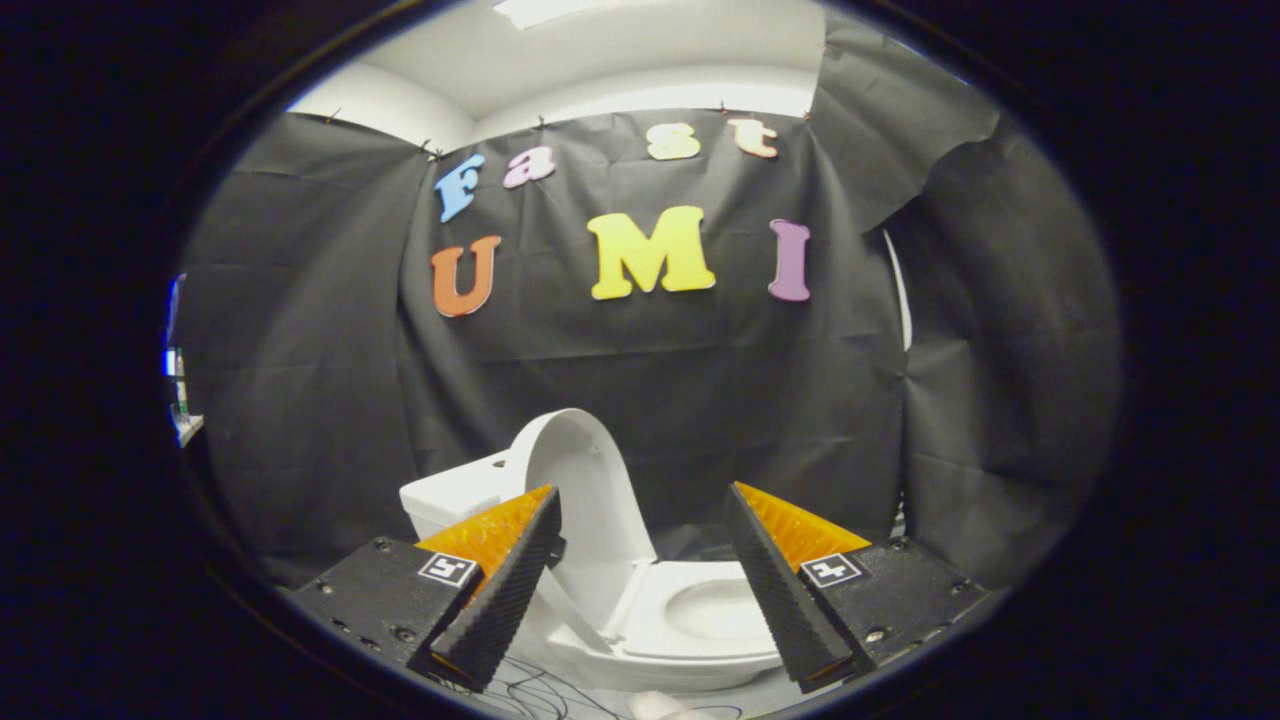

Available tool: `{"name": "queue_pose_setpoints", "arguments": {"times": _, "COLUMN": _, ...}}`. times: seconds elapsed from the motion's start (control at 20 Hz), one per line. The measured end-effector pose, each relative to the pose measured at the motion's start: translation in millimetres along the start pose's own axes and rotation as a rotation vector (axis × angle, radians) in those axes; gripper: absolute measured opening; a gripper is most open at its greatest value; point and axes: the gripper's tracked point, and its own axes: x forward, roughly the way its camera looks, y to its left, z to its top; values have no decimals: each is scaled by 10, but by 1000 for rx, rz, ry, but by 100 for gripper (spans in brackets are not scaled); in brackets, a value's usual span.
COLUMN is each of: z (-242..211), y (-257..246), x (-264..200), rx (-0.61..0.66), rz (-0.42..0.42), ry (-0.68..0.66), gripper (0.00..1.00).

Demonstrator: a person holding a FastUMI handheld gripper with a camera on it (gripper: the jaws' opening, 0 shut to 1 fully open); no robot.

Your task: Open the toilet lid.

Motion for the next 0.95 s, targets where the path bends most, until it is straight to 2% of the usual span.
{"name": "queue_pose_setpoints", "arguments": {"times": 0.3, "z": -363, "y": -1103, "x": -448, "rx": -11, "rz": -164, "ry": 37, "gripper": 100}}
{"name": "queue_pose_setpoints", "arguments": {"times": 0.45, "z": -553, "y": -1460, "x": -559, "rx": -28, "rz": -232, "ry": 59, "gripper": 100}}
{"name": "queue_pose_setpoints", "arguments": {"times": 0.7, "z": -819, "y": -1678, "x": -646, "rx": -48, "rz": -268, "ry": 79, "gripper": 100}}
{"name": "queue_pose_setpoints", "arguments": {"times": 0.95, "z": -854, "y": -1698, "x": -647, "rx": -19, "rz": -257, "ry": 90, "gripper": 100}}
